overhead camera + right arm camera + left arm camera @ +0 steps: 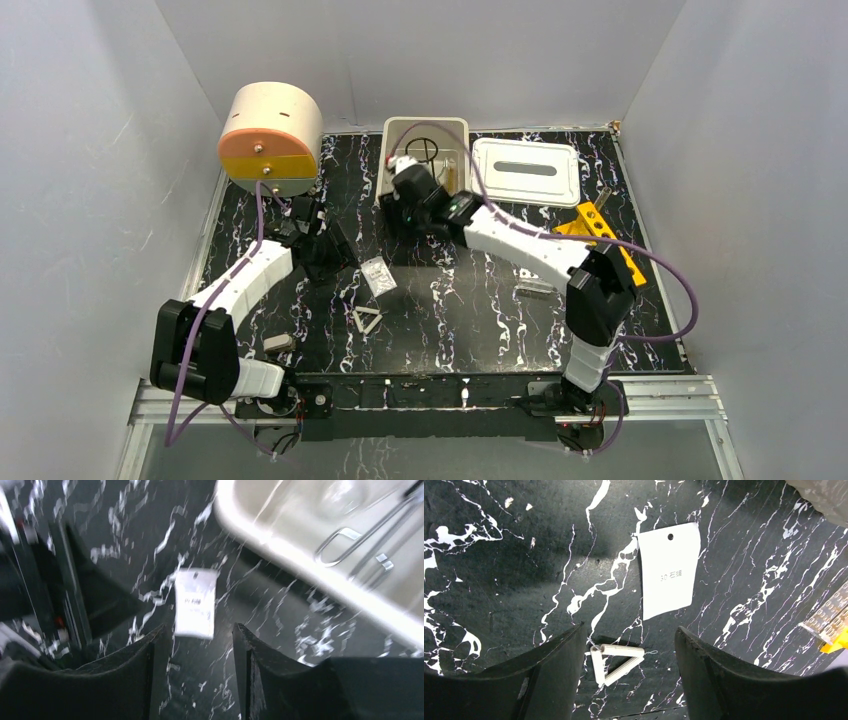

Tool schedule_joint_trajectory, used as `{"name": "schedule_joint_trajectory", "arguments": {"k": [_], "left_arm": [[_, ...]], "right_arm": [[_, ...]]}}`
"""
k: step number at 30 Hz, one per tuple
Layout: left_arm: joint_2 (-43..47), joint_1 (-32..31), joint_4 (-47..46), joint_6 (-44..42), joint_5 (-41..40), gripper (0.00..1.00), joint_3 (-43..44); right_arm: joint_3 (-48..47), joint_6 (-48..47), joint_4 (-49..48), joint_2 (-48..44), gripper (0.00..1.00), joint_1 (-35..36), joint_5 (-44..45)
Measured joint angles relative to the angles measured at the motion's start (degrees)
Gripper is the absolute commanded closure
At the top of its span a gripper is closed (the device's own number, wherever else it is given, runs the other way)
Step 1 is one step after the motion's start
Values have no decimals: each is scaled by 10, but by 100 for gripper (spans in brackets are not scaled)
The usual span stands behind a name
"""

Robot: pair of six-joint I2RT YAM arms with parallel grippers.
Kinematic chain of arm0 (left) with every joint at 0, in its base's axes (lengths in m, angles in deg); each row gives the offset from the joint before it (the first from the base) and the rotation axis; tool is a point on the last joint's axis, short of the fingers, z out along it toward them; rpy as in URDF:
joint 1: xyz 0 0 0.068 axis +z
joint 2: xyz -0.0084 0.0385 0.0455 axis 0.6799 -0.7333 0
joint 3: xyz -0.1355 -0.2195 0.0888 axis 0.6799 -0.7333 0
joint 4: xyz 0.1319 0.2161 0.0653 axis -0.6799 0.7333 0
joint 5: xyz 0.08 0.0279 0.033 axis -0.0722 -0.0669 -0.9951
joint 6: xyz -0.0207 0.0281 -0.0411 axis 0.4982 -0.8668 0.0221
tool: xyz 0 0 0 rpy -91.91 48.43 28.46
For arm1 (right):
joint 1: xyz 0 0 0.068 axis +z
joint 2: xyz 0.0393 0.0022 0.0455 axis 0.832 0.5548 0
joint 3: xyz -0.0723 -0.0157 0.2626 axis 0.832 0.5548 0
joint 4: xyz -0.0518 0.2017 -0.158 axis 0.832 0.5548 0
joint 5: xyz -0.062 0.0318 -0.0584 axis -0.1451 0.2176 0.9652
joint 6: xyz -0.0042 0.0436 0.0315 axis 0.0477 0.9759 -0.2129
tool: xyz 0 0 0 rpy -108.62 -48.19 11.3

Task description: Organize the chemistry lab equipment

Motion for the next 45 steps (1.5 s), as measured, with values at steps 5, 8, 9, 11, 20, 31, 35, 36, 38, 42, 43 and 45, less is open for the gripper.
{"name": "schedule_joint_trajectory", "arguments": {"k": [5,8,9,11,20,31,35,36,38,42,43,45], "left_arm": [[1,1,0,12,-5,36,-8],[3,4,3,20,-13,36,-12],[3,5,2,23,-14,36,-12],[7,9,1,28,-16,36,-16],[13,25,5,42,-25,35,-29],[16,37,7,42,-26,33,-30],[20,39,7,42,-26,33,-31],[21,40,7,42,-26,33,-31],[21,40,7,42,-26,33,-31],[21,40,7,42,-26,33,-31],[22,40,6,42,-26,33,-32],[23,40,7,42,-26,33,-35]], "right_arm": [[63,0,-12,6,41,61,6],[79,1,-19,20,39,65,5],[79,1,-23,30,39,63,5],[79,1,-34,52,37,61,3],[53,-9,-52,151,34,60,4],[10,-11,-49,195,34,65,12],[9,-17,-49,195,35,71,31],[9,-18,-49,195,36,73,38],[9,-24,-49,195,38,77,52],[10,-43,-53,195,41,90,75],[12,-47,-57,195,40,93,80],[17,-57,-67,194,35,100,83]]}}
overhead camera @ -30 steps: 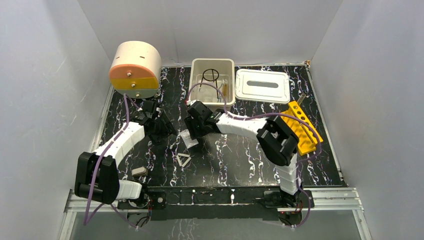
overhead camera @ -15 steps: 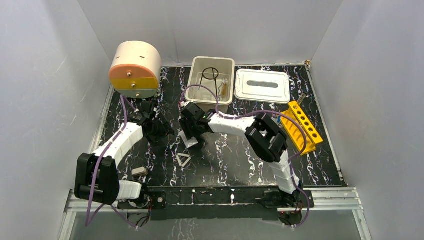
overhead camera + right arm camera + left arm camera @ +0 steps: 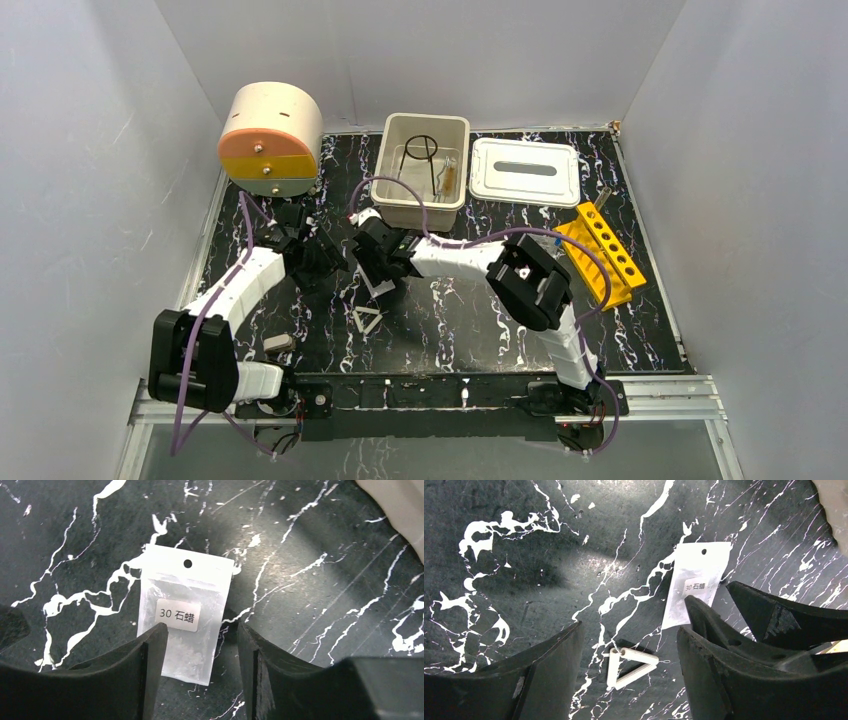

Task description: Organize the chemistry lab equipment

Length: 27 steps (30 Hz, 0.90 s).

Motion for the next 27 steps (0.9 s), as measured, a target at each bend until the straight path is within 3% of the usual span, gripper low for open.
{"name": "schedule_joint_trajectory", "arguments": {"k": [4,11,27], "left_arm": [[6,0,6,4,-7,33,-3],[33,4,28,14,-47,33,-3],[59,11,73,36,-107,33,-3]], "right_arm": [[6,-9,-15,-2,28,9,0],[5,-6,-15,-2,24,12,-5],[-42,-6,-18,14,25,11,-44]]}}
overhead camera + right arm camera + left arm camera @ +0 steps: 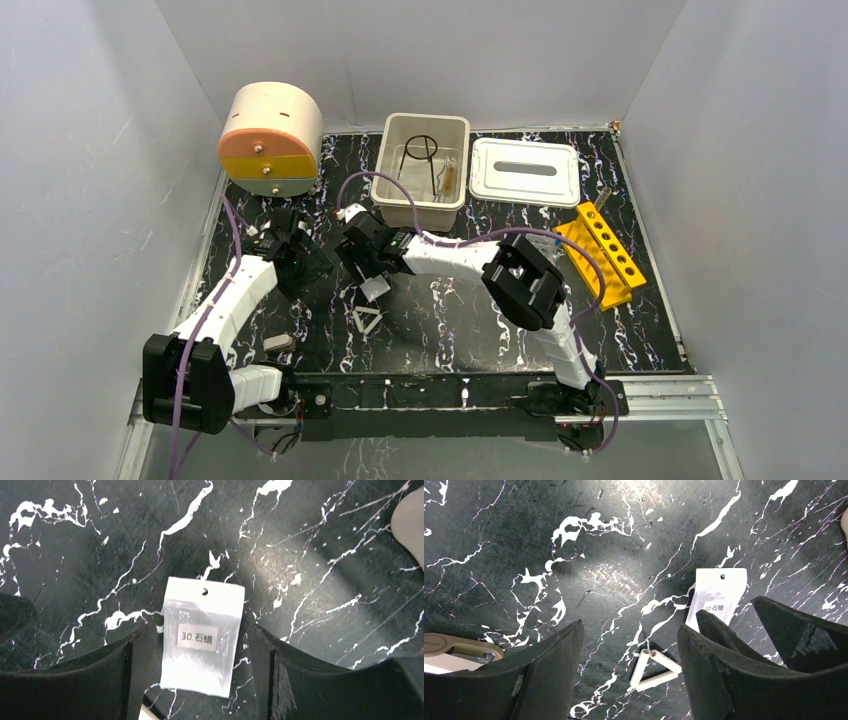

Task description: Organize the chemistry lab equipment

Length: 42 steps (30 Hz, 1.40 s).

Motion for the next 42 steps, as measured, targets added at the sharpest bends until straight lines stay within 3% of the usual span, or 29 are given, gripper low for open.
{"name": "schedule_joint_trajectory", "arguments": {"k": [8,16,29,42], "left_arm": [[0,0,3,2,-2,32,0],[0,3,3,2,-2,33,0],[0,4,-12,-5,28,33,0],[0,3,-34,-12,59,33,0]], "right_arm": [[-46,-3,21,47,33,0,9],[-47,-4,30,48,61,-4,11],[-46,-3,39,27,74,-14,-5],[-35,2,16,-146,75,-110,-86]]}}
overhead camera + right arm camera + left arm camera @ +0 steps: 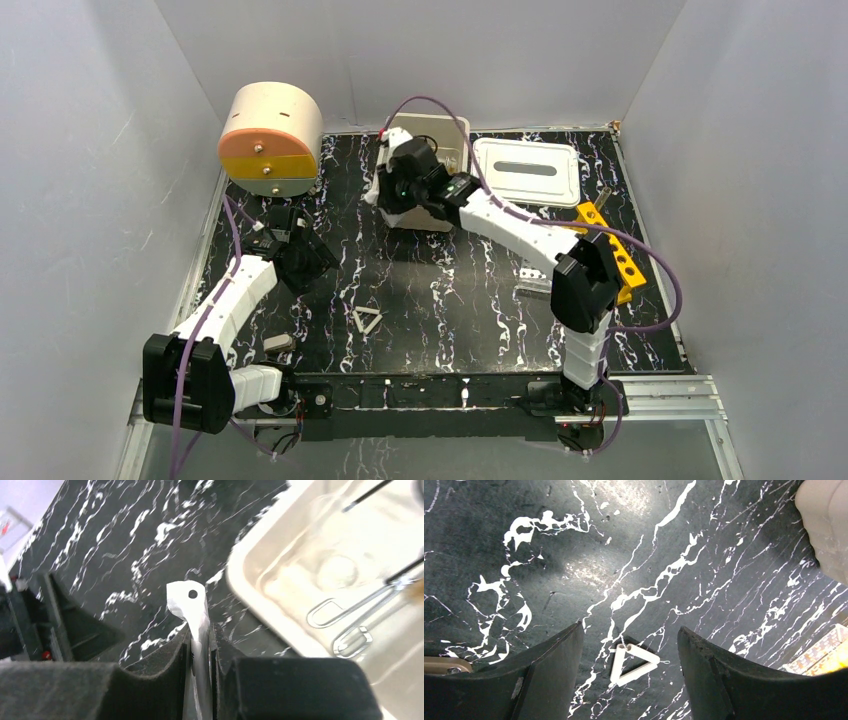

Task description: Organize the chemistry lab equipment

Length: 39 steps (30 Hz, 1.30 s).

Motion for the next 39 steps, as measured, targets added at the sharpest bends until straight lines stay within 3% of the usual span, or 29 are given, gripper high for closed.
{"name": "schedule_joint_trajectory", "arguments": {"k": [12,20,25,31,34,39], "left_arm": [[-10,0,-16,-10,37,33,0],[-13,0,-19,-14,47,32,0],[-19,0,-19,-18,51,32,0],[-26,0,-19,-23,57,29,0],[-32,0,-19,-26,59,21,0],[-35,0,-19,-30,63,17,0]], "right_arm": [[-30,46,32,5,74,-122,132],[-63,50,51,75,71,-133,182],[-70,49,66,111,62,-132,184],[-100,41,80,123,42,-133,170],[-121,31,82,123,38,-133,168],[-149,16,100,123,36,-133,164]]}}
